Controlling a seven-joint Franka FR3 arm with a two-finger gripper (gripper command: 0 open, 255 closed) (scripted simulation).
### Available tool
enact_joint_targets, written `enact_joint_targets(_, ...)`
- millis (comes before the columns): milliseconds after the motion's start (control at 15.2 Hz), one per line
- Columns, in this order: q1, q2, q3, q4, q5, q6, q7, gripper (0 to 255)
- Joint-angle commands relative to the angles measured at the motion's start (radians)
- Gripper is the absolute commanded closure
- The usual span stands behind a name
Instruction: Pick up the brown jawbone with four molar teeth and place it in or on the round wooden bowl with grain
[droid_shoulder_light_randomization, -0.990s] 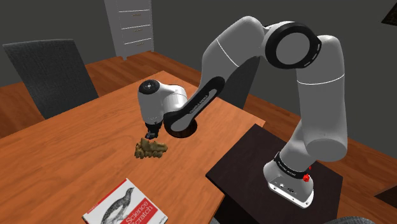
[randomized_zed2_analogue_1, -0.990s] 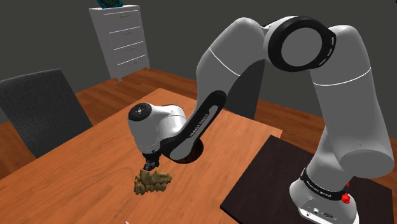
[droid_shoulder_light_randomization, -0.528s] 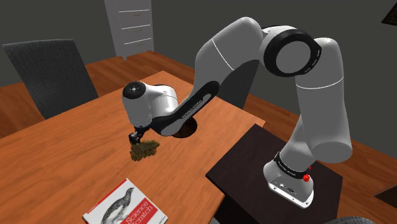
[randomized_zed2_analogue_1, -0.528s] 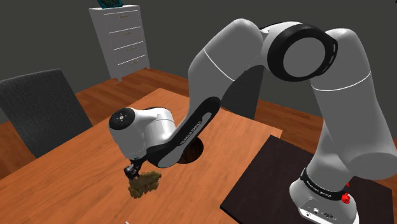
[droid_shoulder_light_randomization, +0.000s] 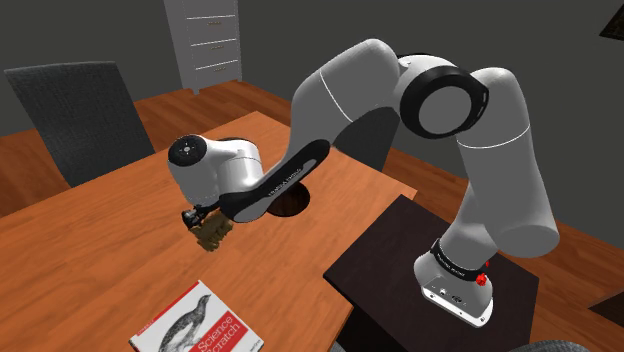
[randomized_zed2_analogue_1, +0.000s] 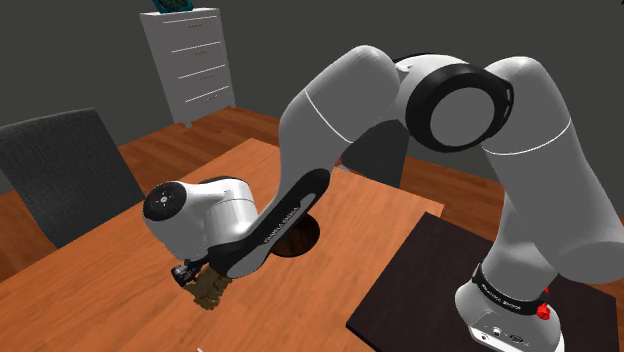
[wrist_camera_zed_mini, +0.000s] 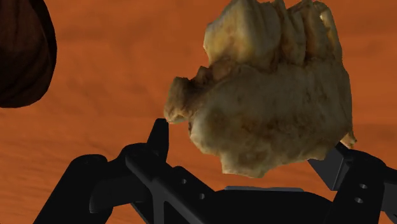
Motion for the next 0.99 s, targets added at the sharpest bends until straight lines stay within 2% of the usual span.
enact_joint_targets(0,0.003,0.038,-0.002,-0.009,-0.004,0.008,0.002,0)
enact_joint_targets(594,0.012,0.043,-0.015,-0.007,0.003,0.015,-0.002,0)
enact_joint_targets(660,0.007,0.023,-0.014,-0.029,0.003,0.020,-0.004,255)
enact_joint_targets(924,-0.004,0.003,-0.015,-0.056,0.002,0.029,-0.008,255)
